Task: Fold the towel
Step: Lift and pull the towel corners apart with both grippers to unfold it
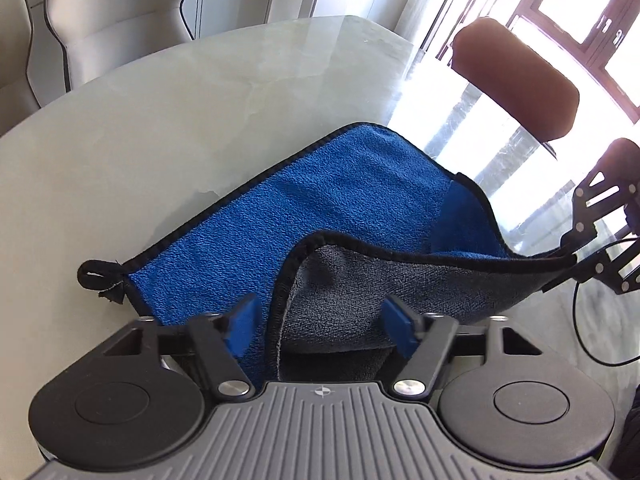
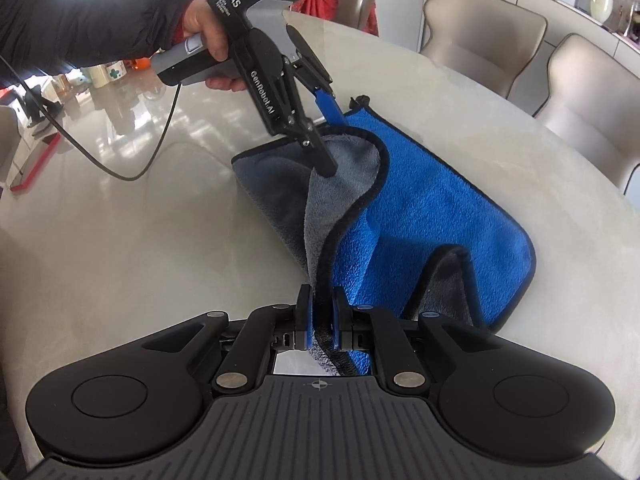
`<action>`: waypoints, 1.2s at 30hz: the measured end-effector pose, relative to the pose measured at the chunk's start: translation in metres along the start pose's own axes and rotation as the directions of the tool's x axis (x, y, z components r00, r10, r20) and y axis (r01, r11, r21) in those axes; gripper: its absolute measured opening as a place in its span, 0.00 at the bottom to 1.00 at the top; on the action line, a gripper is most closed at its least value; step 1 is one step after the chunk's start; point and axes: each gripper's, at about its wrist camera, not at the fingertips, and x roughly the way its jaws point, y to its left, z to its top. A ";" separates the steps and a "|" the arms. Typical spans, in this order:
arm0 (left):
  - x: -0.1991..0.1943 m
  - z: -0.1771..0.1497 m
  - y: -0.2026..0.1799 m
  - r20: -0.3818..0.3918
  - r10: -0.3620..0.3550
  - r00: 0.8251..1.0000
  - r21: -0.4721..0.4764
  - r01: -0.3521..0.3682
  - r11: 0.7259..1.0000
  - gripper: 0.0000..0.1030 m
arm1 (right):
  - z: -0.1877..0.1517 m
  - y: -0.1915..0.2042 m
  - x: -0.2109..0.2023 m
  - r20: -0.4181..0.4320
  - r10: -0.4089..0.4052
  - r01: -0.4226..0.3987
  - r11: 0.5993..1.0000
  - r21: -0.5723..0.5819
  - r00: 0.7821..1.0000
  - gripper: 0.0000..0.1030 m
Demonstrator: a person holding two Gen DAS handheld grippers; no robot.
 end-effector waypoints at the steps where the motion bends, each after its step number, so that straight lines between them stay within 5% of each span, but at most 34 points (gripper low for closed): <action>1: 0.000 0.000 0.000 -0.002 -0.006 1.000 -0.001 0.006 1.000 0.45 | -0.001 0.000 0.000 0.000 -0.001 0.001 1.000 0.002 1.000 0.10; 3: 0.002 -0.001 -0.003 -0.006 -0.008 1.000 0.012 0.008 1.000 0.23 | -0.003 0.001 -0.001 -0.002 -0.005 0.005 1.000 0.005 1.000 0.10; 8: -0.011 -0.010 -0.015 0.022 0.000 1.000 0.029 -0.001 1.000 0.03 | -0.005 0.002 -0.008 0.013 -0.028 0.028 1.000 0.012 1.000 0.10; 22: -0.104 -0.062 -0.104 0.163 -0.042 0.986 0.076 0.030 0.997 0.03 | -0.014 0.019 -0.032 0.069 -0.089 0.086 0.995 0.041 0.994 0.09; 34: -0.111 -0.129 -0.148 0.086 -0.001 0.996 0.051 -0.004 0.999 0.05 | -0.025 0.069 -0.017 -0.040 -0.102 0.101 0.994 -0.028 0.994 0.13; 36: -0.106 -0.138 -0.151 0.058 0.004 0.998 0.050 -0.007 0.999 0.12 | -0.026 0.076 -0.010 -0.054 -0.104 0.102 0.994 -0.043 0.993 0.19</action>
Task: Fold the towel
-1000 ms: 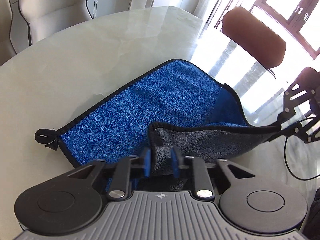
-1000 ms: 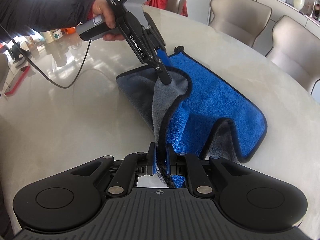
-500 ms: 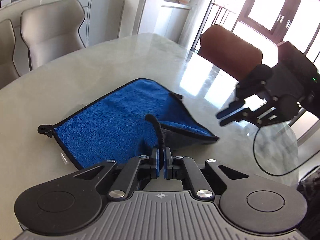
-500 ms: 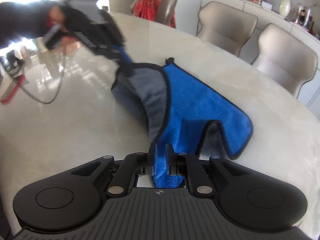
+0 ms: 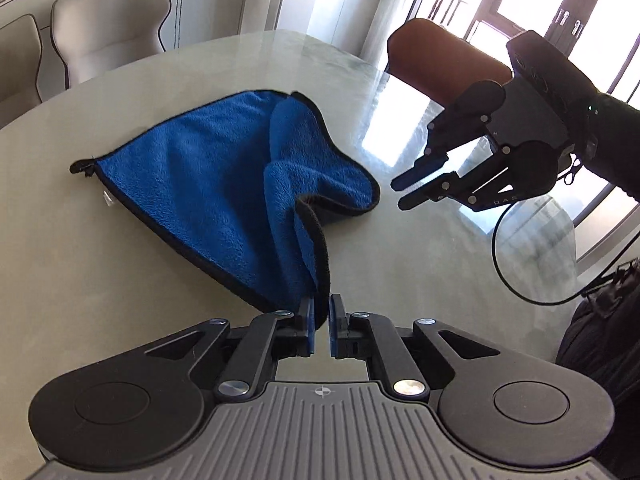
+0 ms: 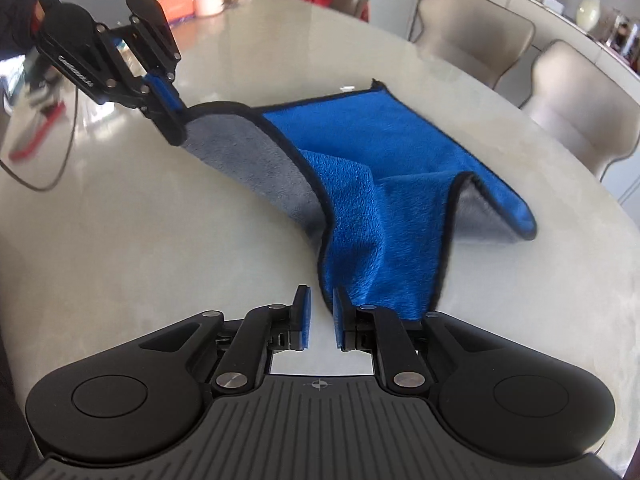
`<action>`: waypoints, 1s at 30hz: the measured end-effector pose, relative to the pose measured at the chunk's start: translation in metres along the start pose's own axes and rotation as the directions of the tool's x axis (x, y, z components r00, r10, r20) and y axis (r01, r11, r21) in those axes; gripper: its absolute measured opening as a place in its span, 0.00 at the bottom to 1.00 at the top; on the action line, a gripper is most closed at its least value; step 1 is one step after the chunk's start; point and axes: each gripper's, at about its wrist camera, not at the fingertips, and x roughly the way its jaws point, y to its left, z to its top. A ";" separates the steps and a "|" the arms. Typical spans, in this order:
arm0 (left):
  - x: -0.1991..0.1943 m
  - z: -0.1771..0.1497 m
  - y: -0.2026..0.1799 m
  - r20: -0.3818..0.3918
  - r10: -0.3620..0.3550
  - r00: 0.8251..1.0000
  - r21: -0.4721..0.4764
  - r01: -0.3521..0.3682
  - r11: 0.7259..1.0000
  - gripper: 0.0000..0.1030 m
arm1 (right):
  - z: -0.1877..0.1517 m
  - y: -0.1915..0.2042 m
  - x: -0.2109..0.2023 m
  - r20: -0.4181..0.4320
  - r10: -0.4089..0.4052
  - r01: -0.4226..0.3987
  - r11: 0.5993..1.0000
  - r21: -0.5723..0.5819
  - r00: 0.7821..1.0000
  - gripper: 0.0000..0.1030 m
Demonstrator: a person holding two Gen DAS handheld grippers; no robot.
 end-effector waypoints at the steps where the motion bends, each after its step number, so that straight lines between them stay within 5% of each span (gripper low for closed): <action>1: 0.001 -0.004 -0.002 -0.020 0.009 1.000 0.007 -0.008 1.000 0.12 | 0.000 0.001 0.003 -0.008 -0.003 0.003 1.000 0.002 1.000 0.21; 5: 0.002 -0.010 -0.014 -0.043 0.071 0.997 0.042 -0.070 0.997 0.31 | 0.001 0.004 0.014 -0.035 -0.025 0.026 0.999 0.023 0.999 0.27; 8: 0.003 -0.005 -0.026 0.019 0.094 0.995 0.031 -0.094 0.995 0.52 | 0.002 -0.009 0.016 -0.031 -0.111 0.114 0.986 0.123 0.993 0.46; 12: 0.014 0.003 -0.041 0.103 0.085 0.991 -0.028 -0.083 0.996 0.53 | -0.007 -0.030 0.010 0.015 -0.178 0.166 0.941 0.294 0.984 0.52; 16: 0.042 0.007 -0.070 0.160 0.135 0.978 0.027 -0.141 0.990 0.53 | -0.022 -0.041 0.002 0.060 -0.217 0.172 0.892 0.417 0.974 0.52; 28: 0.103 0.027 -0.051 0.066 0.273 0.960 -0.062 -0.269 0.961 0.53 | -0.027 -0.034 0.011 0.055 -0.206 0.162 0.886 0.434 0.977 0.52; 30: 0.112 0.023 -0.050 0.047 0.261 0.964 -0.066 -0.257 0.964 0.42 | -0.026 -0.034 0.014 0.057 -0.210 0.166 0.887 0.431 0.976 0.52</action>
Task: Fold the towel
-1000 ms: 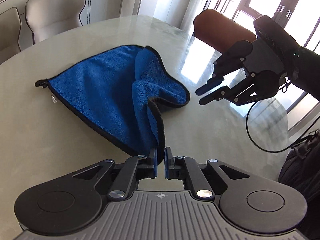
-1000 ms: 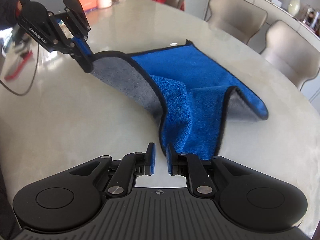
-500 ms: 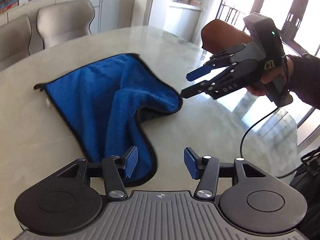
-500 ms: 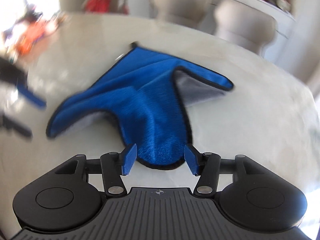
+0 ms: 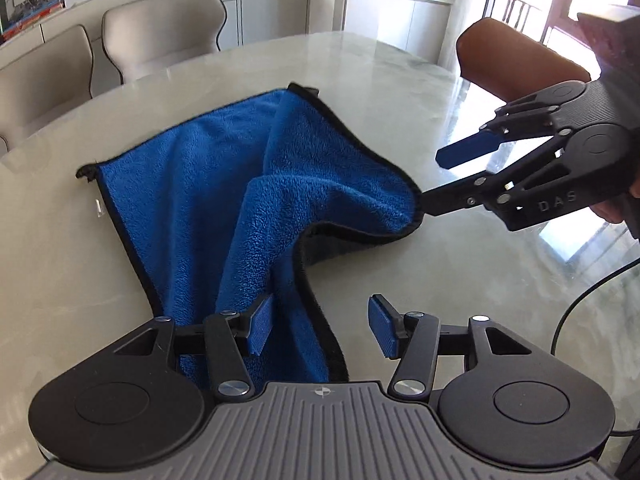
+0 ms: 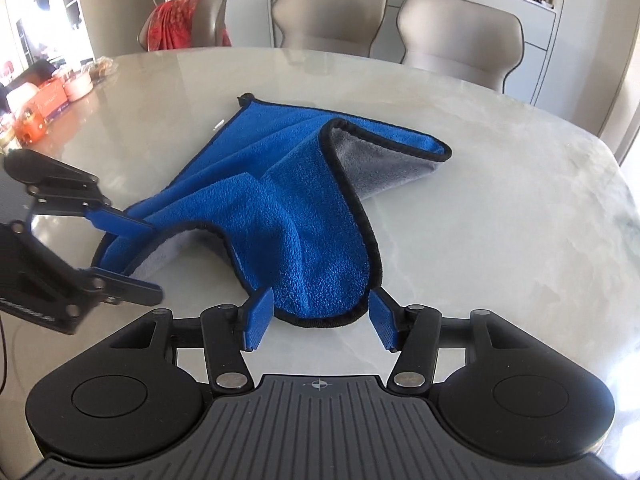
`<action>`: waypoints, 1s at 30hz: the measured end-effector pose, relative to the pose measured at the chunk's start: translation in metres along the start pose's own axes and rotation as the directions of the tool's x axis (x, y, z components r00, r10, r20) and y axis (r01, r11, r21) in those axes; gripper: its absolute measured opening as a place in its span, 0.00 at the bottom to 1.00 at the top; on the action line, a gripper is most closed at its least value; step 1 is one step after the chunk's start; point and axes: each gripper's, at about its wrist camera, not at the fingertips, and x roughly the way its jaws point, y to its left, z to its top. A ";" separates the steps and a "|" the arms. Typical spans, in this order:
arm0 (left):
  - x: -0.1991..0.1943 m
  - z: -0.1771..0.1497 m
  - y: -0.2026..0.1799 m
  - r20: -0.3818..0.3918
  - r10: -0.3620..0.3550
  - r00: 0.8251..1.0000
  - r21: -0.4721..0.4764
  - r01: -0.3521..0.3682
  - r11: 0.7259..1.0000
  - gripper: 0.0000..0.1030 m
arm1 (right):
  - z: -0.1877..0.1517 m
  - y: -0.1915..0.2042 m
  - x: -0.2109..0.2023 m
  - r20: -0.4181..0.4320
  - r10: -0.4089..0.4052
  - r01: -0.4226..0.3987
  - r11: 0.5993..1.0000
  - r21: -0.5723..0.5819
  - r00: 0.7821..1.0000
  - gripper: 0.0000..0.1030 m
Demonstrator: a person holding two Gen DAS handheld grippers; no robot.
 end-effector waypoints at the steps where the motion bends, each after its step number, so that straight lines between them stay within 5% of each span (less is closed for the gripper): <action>1: 0.003 0.000 0.002 -0.007 -0.013 1.000 -0.004 0.013 1.000 0.32 | 0.000 0.000 0.001 0.002 -0.002 0.002 1.000 -0.003 1.000 0.52; 2: 0.004 -0.003 0.004 -0.014 -0.027 1.000 -0.012 0.027 1.000 0.16 | 0.000 0.000 0.002 0.002 -0.003 0.003 1.000 -0.006 1.000 0.52; 6: 0.004 -0.010 0.011 -0.038 -0.065 0.997 -0.048 0.063 0.997 0.04 | -0.001 0.001 0.003 0.017 0.012 -0.011 1.000 -0.013 1.000 0.52; 13: -0.038 -0.016 0.032 0.025 -0.142 0.990 -0.123 0.144 0.982 0.03 | -0.004 0.001 0.001 0.009 0.033 -0.033 0.998 -0.050 0.999 0.52; 16: -0.050 -0.017 0.031 0.027 -0.144 0.989 -0.074 0.145 0.987 0.03 | -0.005 0.002 0.002 -0.020 0.048 -0.049 0.997 -0.055 0.999 0.52; 22: -0.053 -0.038 0.026 -0.019 -0.168 0.986 -0.038 0.167 0.985 0.03 | 0.000 -0.003 0.013 -0.066 -0.045 0.045 0.999 -0.001 0.997 0.53; 26: -0.048 -0.044 0.024 -0.024 -0.171 0.985 -0.044 0.170 0.985 0.03 | 0.003 -0.013 0.025 -0.071 -0.007 0.013 0.996 0.083 0.997 0.53; 30: -0.047 -0.042 0.027 -0.017 -0.172 0.985 -0.049 0.171 0.984 0.04 | 0.000 -0.001 0.035 -0.100 -0.032 0.035 0.999 0.032 0.994 0.48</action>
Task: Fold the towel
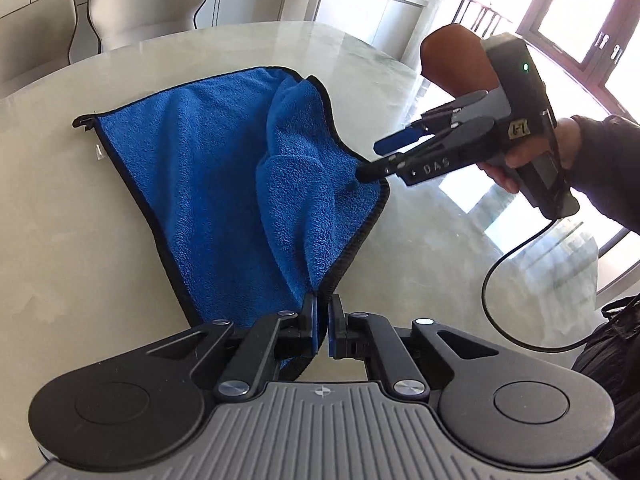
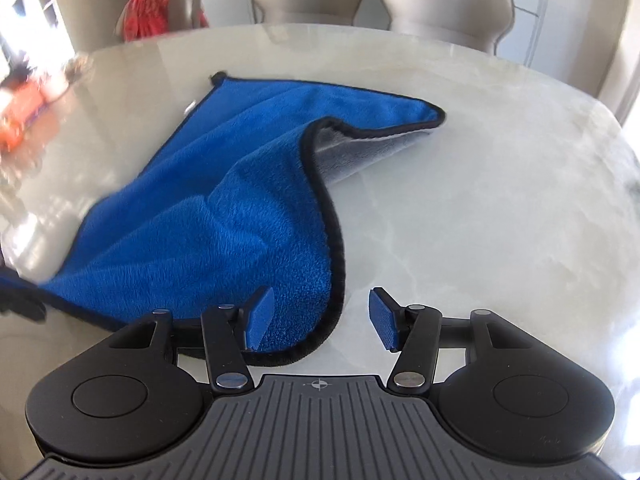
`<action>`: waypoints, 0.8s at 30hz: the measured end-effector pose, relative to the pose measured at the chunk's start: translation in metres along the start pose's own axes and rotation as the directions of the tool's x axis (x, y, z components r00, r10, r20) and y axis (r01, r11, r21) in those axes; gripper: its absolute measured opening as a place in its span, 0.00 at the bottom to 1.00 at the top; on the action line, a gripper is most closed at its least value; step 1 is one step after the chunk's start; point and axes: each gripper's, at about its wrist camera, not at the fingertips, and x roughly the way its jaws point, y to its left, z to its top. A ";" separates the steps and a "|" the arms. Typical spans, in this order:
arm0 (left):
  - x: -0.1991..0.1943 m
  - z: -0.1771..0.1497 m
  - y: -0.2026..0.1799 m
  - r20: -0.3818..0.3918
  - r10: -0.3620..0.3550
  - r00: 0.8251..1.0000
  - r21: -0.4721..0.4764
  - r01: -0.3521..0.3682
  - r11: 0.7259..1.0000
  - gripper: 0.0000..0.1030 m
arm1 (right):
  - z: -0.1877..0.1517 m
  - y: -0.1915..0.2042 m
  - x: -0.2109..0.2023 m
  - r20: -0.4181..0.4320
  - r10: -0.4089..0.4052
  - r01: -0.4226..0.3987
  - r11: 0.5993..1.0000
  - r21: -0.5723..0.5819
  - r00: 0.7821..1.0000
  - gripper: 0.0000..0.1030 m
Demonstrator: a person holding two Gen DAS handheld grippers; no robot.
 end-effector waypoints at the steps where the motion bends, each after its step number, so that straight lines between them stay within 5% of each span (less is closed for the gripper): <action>1: 0.000 0.000 0.001 0.001 -0.001 1.000 -0.001 0.001 1.000 0.04 | 0.000 0.001 0.002 -0.011 -0.006 0.006 1.000 0.006 1.000 0.48; 5: 0.003 -0.001 0.003 0.000 0.004 1.000 -0.007 -0.004 1.000 0.04 | -0.001 0.001 0.003 -0.019 -0.005 0.007 0.998 0.066 1.000 0.46; 11: 0.008 -0.008 0.002 -0.012 0.004 1.000 -0.007 -0.004 1.000 0.04 | -0.004 0.011 0.003 0.012 0.019 -0.020 0.997 0.077 1.000 0.13; 16: 0.006 -0.009 0.001 -0.015 0.008 1.000 -0.002 -0.008 1.000 0.05 | -0.008 0.008 -0.011 0.050 0.049 -0.056 0.987 0.148 0.998 0.09; 24: 0.005 -0.011 -0.018 -0.033 -0.031 0.999 0.072 0.033 0.997 0.08 | -0.030 0.013 -0.072 0.028 -0.021 0.019 0.998 0.058 0.999 0.09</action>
